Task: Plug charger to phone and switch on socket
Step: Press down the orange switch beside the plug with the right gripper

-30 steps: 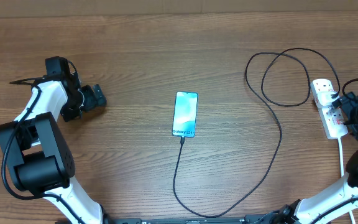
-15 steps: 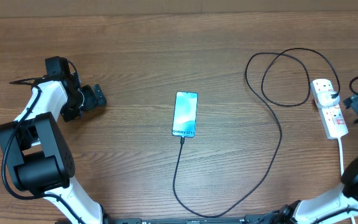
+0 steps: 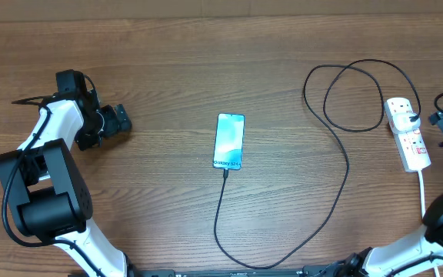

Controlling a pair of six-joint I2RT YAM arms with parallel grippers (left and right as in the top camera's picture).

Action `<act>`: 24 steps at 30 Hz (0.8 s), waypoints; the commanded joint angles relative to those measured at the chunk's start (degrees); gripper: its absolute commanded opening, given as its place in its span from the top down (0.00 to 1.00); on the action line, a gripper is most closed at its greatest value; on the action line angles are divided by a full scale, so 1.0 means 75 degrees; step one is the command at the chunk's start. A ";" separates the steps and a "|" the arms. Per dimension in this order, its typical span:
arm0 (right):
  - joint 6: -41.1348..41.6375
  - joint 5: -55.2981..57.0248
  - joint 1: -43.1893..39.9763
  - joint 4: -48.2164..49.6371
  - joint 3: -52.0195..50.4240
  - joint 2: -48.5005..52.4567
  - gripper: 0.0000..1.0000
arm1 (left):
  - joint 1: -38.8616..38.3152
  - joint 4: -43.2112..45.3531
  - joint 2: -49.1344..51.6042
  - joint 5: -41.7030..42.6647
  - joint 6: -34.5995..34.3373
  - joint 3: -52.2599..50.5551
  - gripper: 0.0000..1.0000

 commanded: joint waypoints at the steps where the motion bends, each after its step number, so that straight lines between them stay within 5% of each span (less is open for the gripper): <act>1: -0.0335 -0.0248 0.0020 0.0102 -0.0079 0.0280 0.00 | 0.0035 -0.0050 0.0236 -0.0108 -0.0003 -0.0169 0.00; 24: -0.0624 -0.0848 0.0020 0.0405 -0.0079 0.0930 0.00 | 0.0035 -0.0050 0.0236 -0.0108 -0.0003 -0.0169 0.00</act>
